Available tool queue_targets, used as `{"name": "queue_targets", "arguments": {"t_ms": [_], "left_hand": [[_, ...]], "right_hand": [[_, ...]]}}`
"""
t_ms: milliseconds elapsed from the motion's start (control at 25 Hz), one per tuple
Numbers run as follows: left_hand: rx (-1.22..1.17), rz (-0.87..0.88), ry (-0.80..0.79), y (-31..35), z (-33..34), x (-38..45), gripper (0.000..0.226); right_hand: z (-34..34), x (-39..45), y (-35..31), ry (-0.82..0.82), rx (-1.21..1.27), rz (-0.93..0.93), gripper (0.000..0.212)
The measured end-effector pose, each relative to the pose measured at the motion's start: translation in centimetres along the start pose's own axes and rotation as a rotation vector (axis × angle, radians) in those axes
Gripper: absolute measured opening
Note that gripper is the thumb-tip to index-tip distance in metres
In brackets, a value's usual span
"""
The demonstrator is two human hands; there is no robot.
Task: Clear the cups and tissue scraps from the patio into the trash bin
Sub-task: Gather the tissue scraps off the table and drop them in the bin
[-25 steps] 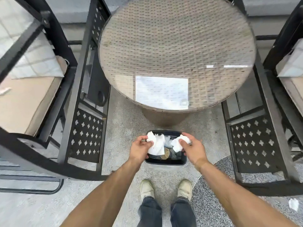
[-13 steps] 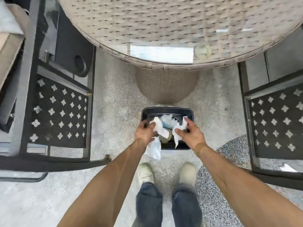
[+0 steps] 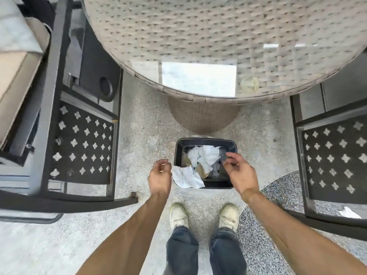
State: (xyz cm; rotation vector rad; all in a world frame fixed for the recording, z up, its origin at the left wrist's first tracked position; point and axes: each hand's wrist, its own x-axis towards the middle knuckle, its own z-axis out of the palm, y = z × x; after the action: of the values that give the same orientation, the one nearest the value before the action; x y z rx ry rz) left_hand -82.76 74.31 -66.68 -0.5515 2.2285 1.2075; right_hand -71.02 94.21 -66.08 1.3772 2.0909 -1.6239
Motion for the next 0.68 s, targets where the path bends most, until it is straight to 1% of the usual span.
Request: {"name": "queue_targets", "arguments": {"t_ms": [160, 280, 360, 440, 560, 680], "left_hand": [[0.053, 0.247, -0.082, 6.8, -4.0, -3.7, 0.016], [0.076, 0.462, -0.159, 13.6, -8.3, -7.9, 0.016], [0.069, 0.621, -0.176, 18.6, -11.7, -11.3, 0.016], [0.062, 0.779, -0.162, 23.6, -15.8, -15.1, 0.013], [0.065, 1.025, -0.084, 29.8, -21.9, -20.5, 0.014], [0.109, 1.191, 0.004, 33.9, -27.8, -26.0, 0.019]], "right_hand": [[-4.0, -3.9, -8.2, 0.044, -0.114, -0.205, 0.031], [-7.5, -8.5, -16.1, 0.057, -0.146, -0.379, 0.027], [-9.9, -12.4, -21.6, 0.098, -0.158, -0.489, 0.026], [-12.3, -16.7, -27.4, 0.154, -0.153, -0.596, 0.025], [-14.9, -22.5, -35.1, 0.208, -0.196, -0.793, 0.025], [-17.1, -28.3, -40.9, 0.248, -0.285, -0.998, 0.027]]}}
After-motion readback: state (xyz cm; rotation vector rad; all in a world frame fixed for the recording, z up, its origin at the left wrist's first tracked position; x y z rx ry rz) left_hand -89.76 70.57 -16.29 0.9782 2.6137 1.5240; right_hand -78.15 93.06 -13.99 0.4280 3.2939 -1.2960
